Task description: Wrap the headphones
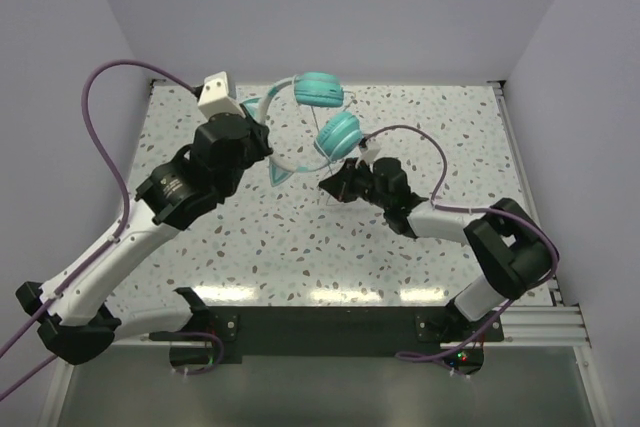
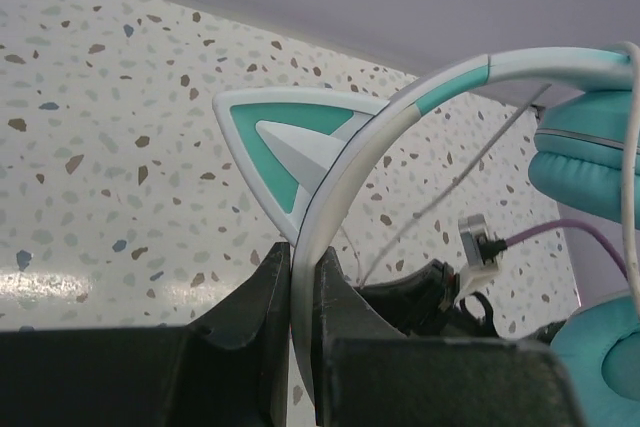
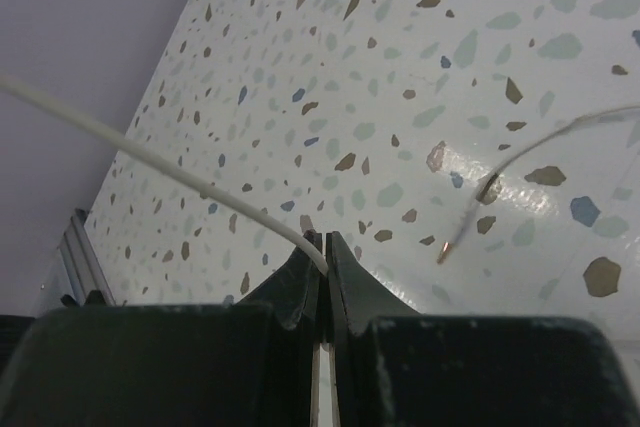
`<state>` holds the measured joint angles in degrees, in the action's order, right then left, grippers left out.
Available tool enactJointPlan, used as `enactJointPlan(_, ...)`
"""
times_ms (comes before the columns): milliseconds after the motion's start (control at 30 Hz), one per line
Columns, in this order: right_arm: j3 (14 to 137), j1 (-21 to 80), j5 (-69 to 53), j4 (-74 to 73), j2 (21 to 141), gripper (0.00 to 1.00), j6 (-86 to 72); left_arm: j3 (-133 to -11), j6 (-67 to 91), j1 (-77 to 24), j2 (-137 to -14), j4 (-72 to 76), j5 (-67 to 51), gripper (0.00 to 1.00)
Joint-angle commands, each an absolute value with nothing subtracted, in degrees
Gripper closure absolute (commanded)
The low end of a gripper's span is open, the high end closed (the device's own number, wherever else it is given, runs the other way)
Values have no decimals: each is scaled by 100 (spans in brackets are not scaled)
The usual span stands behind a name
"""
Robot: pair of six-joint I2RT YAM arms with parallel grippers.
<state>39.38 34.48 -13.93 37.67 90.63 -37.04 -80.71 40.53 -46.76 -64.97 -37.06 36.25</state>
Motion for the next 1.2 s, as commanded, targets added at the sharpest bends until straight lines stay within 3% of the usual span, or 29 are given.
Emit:
enactJointPlan(0,3789,3770,-1055,3885,8868,99,-3647,-8069,4395,-4132,-6521,-2681,4026,100)
enactJointPlan(300,3621,4157,-835,3420,8262,100,-3507,-7963,3912,-3340,-6952,-2330,4139,100)
enactJointPlan(533,3946,4464,-159,1700,7542,100,-2936,-7822,3542,-2989,-7365,-2162,4526,100)
enactJointPlan(933,4956,4896,123,19,7322,100,-2136,-7506,3305,-2927,-8393,-2083,4860,100)
enactJointPlan(1167,5703,4895,808,-1001,7479,100,-1319,-6681,2787,-3102,-8561,-1635,4413,100)
